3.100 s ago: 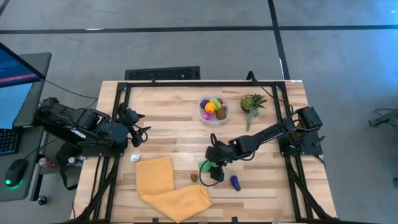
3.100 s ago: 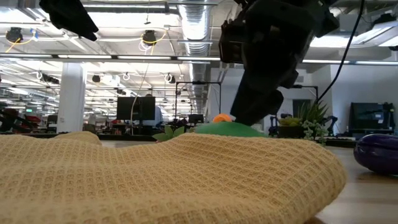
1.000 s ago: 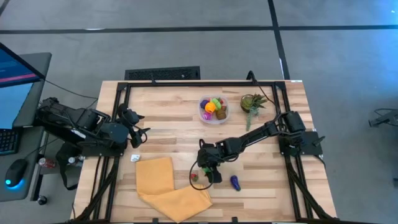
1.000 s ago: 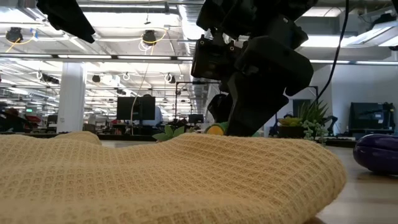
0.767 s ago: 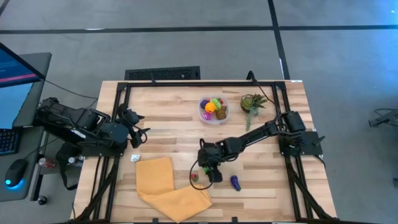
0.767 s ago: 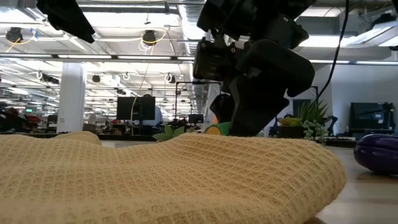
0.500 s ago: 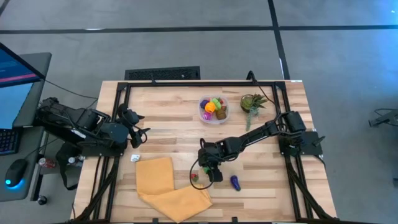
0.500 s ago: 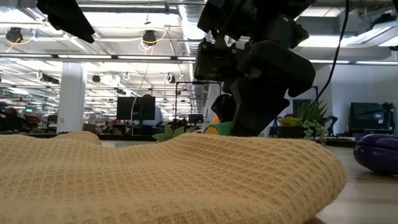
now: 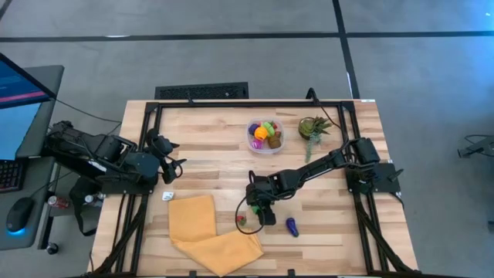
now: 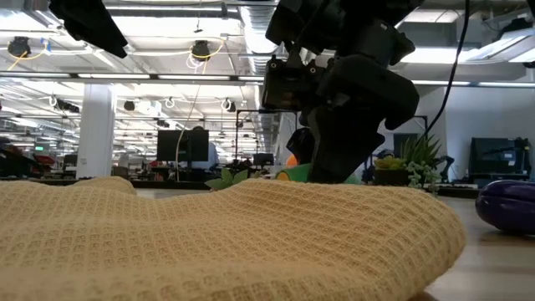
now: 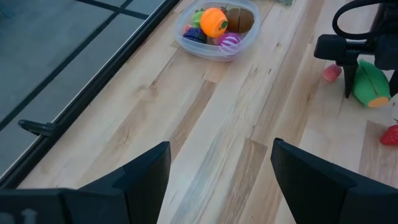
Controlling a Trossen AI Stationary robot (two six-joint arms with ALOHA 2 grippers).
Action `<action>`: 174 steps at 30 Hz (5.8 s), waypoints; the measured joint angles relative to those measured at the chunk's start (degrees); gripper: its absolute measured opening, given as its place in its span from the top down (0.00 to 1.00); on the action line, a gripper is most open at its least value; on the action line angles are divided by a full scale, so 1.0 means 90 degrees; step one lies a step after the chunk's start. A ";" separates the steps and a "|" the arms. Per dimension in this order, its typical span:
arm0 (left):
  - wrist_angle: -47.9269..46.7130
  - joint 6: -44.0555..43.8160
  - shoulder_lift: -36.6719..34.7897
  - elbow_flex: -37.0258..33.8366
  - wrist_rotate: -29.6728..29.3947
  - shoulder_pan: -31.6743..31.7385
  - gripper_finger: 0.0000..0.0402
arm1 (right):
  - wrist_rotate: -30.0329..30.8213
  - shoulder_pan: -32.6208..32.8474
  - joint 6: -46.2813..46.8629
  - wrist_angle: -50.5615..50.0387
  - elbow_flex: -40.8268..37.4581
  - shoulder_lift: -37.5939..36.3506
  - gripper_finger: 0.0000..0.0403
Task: Pick and placing Produce into tupperware
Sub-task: Put the corn in the transparent bin, then put the peach in the transparent bin
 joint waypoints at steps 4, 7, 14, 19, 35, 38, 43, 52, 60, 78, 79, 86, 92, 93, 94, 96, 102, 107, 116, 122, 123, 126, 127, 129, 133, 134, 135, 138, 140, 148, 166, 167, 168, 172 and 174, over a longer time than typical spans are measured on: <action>0.0000 0.0000 0.0000 0.0000 0.0000 0.0000 0.33 | 0.0007 -0.0001 0.0012 0.0010 -0.0001 0.0002 0.36; 0.0000 0.0000 0.0000 0.0000 -0.0002 0.0000 0.33 | 0.0007 -0.0001 0.0017 0.0030 -0.0006 0.0002 0.39; 0.0033 0.0000 0.0000 -0.0033 -0.0016 0.0000 0.33 | 0.0007 -0.0001 0.0017 -0.0011 0.0081 0.0010 0.39; 0.0173 -0.0002 -0.0001 -0.0244 -0.0015 0.0000 0.33 | 0.0001 -0.0001 0.0017 -0.0098 0.0185 0.0023 0.39; 0.0836 0.0054 -0.0008 -0.0923 0.0116 0.0002 0.33 | -0.0012 -0.0123 0.0626 -0.0366 0.0271 -0.0464 0.39; 0.0849 0.0190 -0.0008 -0.0923 0.0098 0.0002 0.33 | -0.0008 -0.0182 0.0791 -0.0248 0.0259 -0.0615 0.39; 0.0848 0.0340 -0.0010 -0.0923 -0.0032 0.0002 0.33 | 0.0098 -0.0332 0.1038 -0.0158 0.0269 -0.0972 0.39; 0.0846 0.0362 -0.0010 -0.0923 -0.0171 0.0002 0.33 | 0.0374 -0.0775 0.1396 0.0527 0.0276 -0.1693 0.39; 0.0846 0.0374 -0.0010 -0.0923 -0.0164 0.0002 0.33 | 0.0545 -0.1204 0.1392 0.0527 0.0276 -0.2429 0.39; 0.0847 0.0401 -0.0010 -0.0923 -0.0214 0.0002 0.33 | 0.1457 -0.2082 0.1296 -0.1578 0.0278 -0.3206 0.39; 0.0847 0.0401 -0.0010 -0.0923 -0.0214 0.0002 0.33 | 0.1461 -0.2136 0.1273 -0.1634 0.0278 -0.3206 0.39; 0.0848 0.0403 -0.0010 -0.0920 -0.0219 0.0002 0.33 | 0.1949 -0.2581 0.1256 -0.1713 0.0278 -0.3206 0.39; 0.0848 0.0403 -0.0010 -0.0920 -0.0223 0.0002 0.33 | 0.2374 -0.3046 0.1274 -0.1711 0.0279 -0.3182 0.39; 0.0848 0.0403 -0.0010 -0.0920 -0.0223 0.0002 0.33 | 0.2412 -0.3116 0.1277 -0.1687 0.0284 -0.3136 0.39; 0.0850 0.0403 -0.0010 -0.0920 -0.0223 0.0002 0.33 | 0.2423 -0.3194 0.1277 -0.1704 0.0286 -0.3103 0.39; 0.0861 0.0402 -0.0010 -0.0920 -0.0223 0.0002 0.33 | 0.2425 -0.3343 0.1275 -0.1765 0.0276 -0.3095 0.39; 0.0978 0.0404 -0.0010 -0.0920 -0.0226 0.0001 0.33 | 0.2457 -0.3637 0.1275 -0.1688 0.0277 -0.2749 0.39; 0.1013 0.0424 -0.0007 -0.0920 -0.0226 0.0000 0.33 | 0.2350 -0.3742 0.1277 -0.1723 0.0281 -0.2252 0.39; 0.1013 0.0424 -0.0010 -0.0920 -0.0226 0.0002 0.33 | 0.2309 -0.3805 0.1728 -0.1692 0.0281 -0.1337 0.39; 0.1013 0.0382 -0.0010 -0.0920 -0.0226 0.0000 0.33 | 0.2460 -0.3935 0.2016 -0.1578 0.0280 -0.1234 0.39; 0.1013 0.0371 -0.0010 -0.0920 -0.0226 0.0000 0.33 | 0.2494 -0.3947 0.2018 -0.1581 0.0279 -0.1263 0.39; 0.1012 0.0367 -0.0010 -0.0920 -0.0226 0.0000 0.33 | 0.2501 -0.4043 0.2016 -0.1562 0.0282 -0.1395 0.39; 0.1013 0.0369 -0.0010 -0.0920 -0.0226 0.0000 0.33 | 0.2501 -0.4064 0.2030 -0.1549 0.0283 -0.1420 0.39; 0.1012 0.0372 -0.0010 -0.0920 -0.0227 0.0000 0.33 | 0.2503 -0.4117 0.2064 -0.1578 0.0281 -0.1433 0.39; 0.1010 0.0374 -0.0009 -0.0920 -0.0295 0.0000 0.33 | 0.2503 -0.4205 0.2231 -0.1570 0.0281 -0.1443 0.39; 0.1010 0.0374 -0.0009 -0.0920 -0.0324 0.0000 0.33 | 0.2503 -0.4224 0.2309 -0.1563 0.0281 -0.1443 0.39; 0.1010 0.0376 -0.0010 -0.0920 -0.0335 0.0002 0.33 | 0.2503 -0.4229 0.2384 -0.1532 0.0281 -0.1443 0.39; 0.1010 0.0376 -0.0009 -0.0920 -0.0384 0.0000 0.33 | 0.2520 -0.4264 0.2711 -0.1376 0.0281 -0.1443 0.39; 0.1010 0.0410 -0.0008 -0.0920 -0.0389 0.0000 0.33 | 0.2518 -0.4303 0.2954 -0.1313 0.0281 -0.1443 0.39; 0.1010 0.0423 -0.0008 -0.0920 -0.0421 0.0000 0.33 | 0.2525 -0.4347 0.3116 -0.1261 0.0281 -0.1443 0.39; 0.1010 0.0419 -0.0007 -0.0920 -0.0398 0.0000 0.33 | 0.2498 -0.4208 0.2932 -0.1067 0.0281 -0.1443 0.30; 0.1010 0.0419 -0.0009 -0.0920 -0.0396 0.0002 0.33 | 0.2498 -0.4205 0.2929 -0.1067 0.0281 -0.1443 0.29; 0.1010 0.0418 -0.0009 -0.0920 -0.0396 0.0000 0.33 | 0.2498 -0.4205 0.2925 -0.1067 0.0281 -0.1443 0.28; 0.1010 0.0418 -0.0008 -0.0920 -0.0394 0.0002 0.33 | 0.2498 -0.4205 0.2922 -0.1067 0.0281 -0.1443 0.27; 0.1010 0.0415 -0.0007 -0.0920 -0.0393 0.0000 0.33 | 0.2500 -0.4179 0.2922 -0.1071 0.0281 -0.1443 0.27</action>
